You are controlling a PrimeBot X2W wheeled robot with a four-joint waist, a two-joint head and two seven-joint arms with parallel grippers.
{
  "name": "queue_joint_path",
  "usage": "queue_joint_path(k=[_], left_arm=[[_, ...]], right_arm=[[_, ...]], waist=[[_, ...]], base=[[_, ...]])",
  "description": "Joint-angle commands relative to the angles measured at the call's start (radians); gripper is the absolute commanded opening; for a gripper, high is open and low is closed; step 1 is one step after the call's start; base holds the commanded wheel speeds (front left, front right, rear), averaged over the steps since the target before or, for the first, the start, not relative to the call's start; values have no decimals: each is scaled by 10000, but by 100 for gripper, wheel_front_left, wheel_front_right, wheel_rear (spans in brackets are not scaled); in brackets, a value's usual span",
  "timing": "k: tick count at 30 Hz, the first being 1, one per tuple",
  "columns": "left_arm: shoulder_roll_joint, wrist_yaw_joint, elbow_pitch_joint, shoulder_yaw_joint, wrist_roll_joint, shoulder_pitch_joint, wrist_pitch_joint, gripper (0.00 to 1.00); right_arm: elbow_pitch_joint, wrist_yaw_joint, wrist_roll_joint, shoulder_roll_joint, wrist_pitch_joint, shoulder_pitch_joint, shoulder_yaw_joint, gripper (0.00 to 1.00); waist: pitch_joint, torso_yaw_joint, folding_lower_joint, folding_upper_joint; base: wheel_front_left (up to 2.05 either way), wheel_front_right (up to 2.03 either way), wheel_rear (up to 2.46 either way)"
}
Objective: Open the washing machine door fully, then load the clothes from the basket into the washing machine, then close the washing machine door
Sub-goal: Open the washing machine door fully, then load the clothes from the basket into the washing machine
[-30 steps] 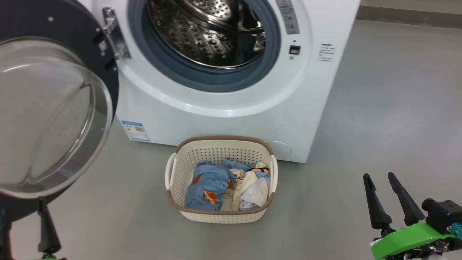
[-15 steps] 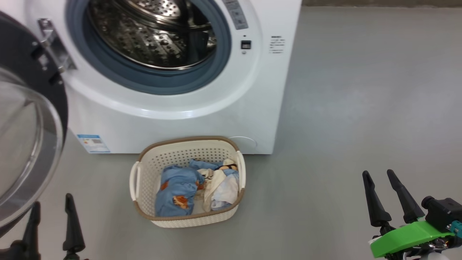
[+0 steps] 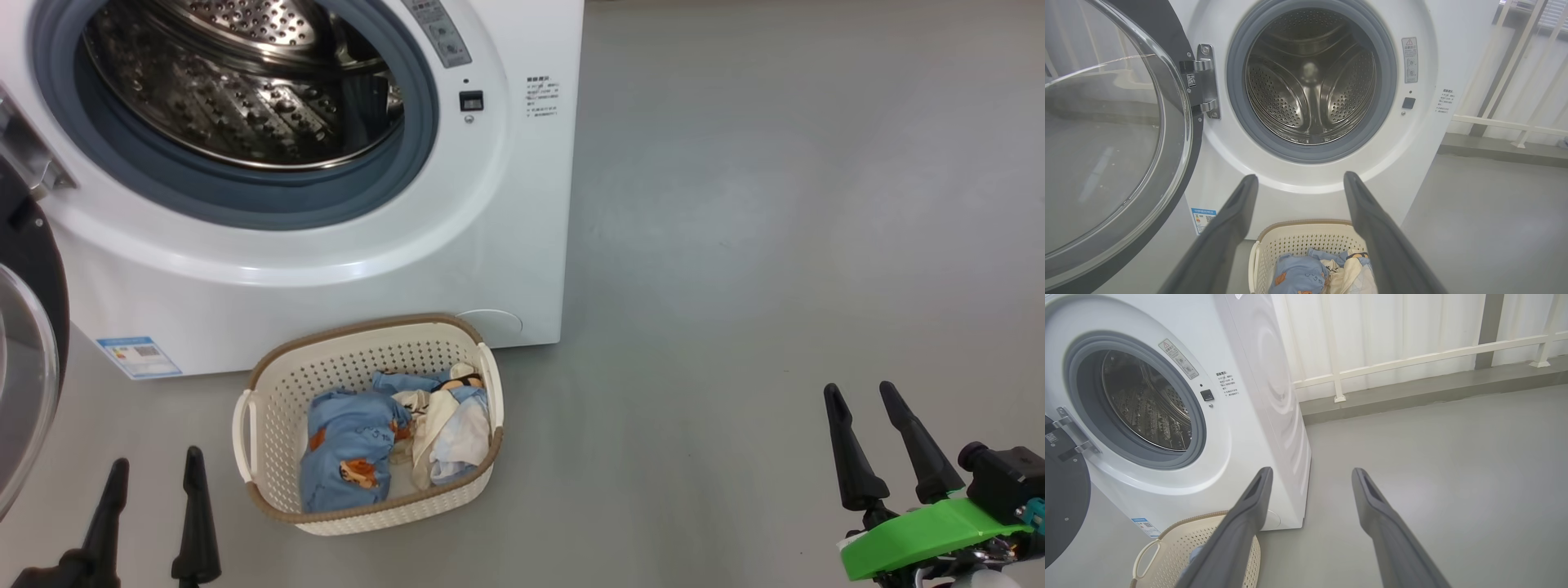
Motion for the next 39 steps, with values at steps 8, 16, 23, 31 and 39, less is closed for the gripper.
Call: queue_joint_path(k=[8, 16, 23, 31, 39], left_arm=[[183, 8, -445, 240, -87, 135, -53, 100], [194, 8, -341, 124, -187, 160, -53, 100], [271, 8, -340, 16, -254, 55, -53, 100], [301, 8, -362, 15, -249, -61, -53, 100], [293, 8, -323, 30, -347, -201, -53, 100]], right_arm=[[-276, 56, 2, -172, -94, -90, 64, 100], [-265, 56, -2, -165, -94, -35, 112, 100], [-302, 56, -3, -148, -94, -55, 133, 100], [-317, 56, -21, -113, -94, -118, 109, 100], [-336, 56, -23, -96, -94, -152, 93, 100]], waist=[[-149, -88, 0, -1], [-257, -54, 0, -1], [-204, -37, 0, -1], [-78, -31, 0, -1], [23, -5, 0, -1]], base=[[0, 0, 0], [1, -1, 0], [49, -57, 8], [115, -129, 13], [117, -170, 53]])
